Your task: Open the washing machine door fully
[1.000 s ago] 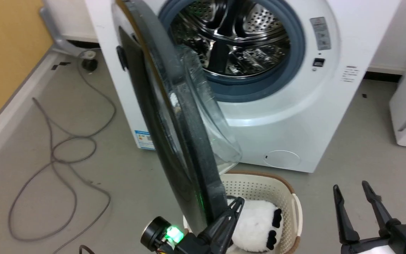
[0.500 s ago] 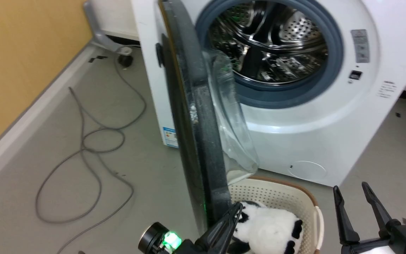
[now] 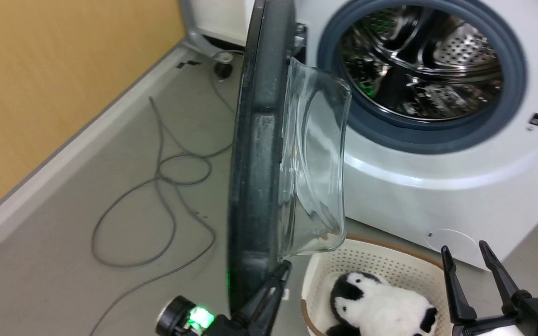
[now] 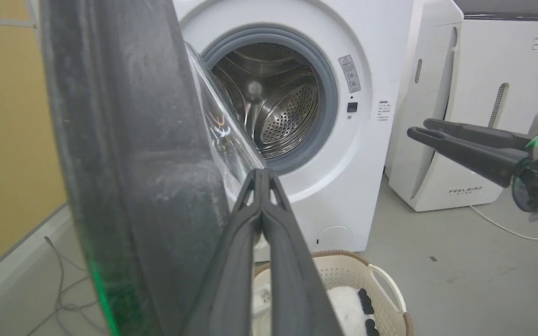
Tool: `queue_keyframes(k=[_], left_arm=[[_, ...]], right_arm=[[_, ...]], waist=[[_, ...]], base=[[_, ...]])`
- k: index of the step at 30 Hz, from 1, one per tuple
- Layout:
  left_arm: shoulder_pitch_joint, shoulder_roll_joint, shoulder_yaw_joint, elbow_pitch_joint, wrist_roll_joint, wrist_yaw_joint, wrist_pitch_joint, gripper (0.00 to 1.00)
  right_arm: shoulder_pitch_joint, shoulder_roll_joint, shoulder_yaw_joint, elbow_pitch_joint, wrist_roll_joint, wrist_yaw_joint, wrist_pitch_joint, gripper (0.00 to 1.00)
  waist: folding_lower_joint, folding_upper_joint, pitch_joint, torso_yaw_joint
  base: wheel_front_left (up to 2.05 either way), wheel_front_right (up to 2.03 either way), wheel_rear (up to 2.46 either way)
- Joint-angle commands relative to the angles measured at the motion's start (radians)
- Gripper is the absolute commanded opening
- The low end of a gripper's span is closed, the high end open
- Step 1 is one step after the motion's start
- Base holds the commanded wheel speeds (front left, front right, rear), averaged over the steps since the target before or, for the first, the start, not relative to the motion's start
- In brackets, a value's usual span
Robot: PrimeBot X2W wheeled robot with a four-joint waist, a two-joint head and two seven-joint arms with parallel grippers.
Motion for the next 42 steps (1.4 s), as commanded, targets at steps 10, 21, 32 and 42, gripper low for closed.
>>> queue_keyframes(k=[10,21,32,42], left_arm=[[-0.001,0.027,0.150,0.035,-0.037,0.059,-0.001,0.00],[-0.105,0.022,0.401,0.144,-0.110,0.087,-0.001,0.00],[-0.245,0.004,0.635,0.224,-0.127,0.083,-0.001,0.00],[-0.364,0.029,0.823,0.326,-0.123,0.063,-0.001,0.00]], right_arm=[[-0.016,0.004,0.014,0.003,-0.008,0.001,-0.004,1.00],[-0.048,0.004,0.018,0.005,-0.048,0.001,-0.004,1.00],[-0.084,-0.015,0.017,-0.001,-0.078,0.001,-0.004,1.00],[-0.129,-0.037,0.019,-0.007,-0.081,0.001,-0.004,1.00]], waist=[[0.0000,0.0000,0.038,0.078],[0.0000,0.0000,0.096,0.061],[0.0000,0.0000,0.188,0.010],[0.0000,0.0000,0.257,-0.028]], base=[[0.00,0.00,0.00],[0.00,0.00,0.00],[0.00,0.00,0.00],[0.00,0.00,0.00]])
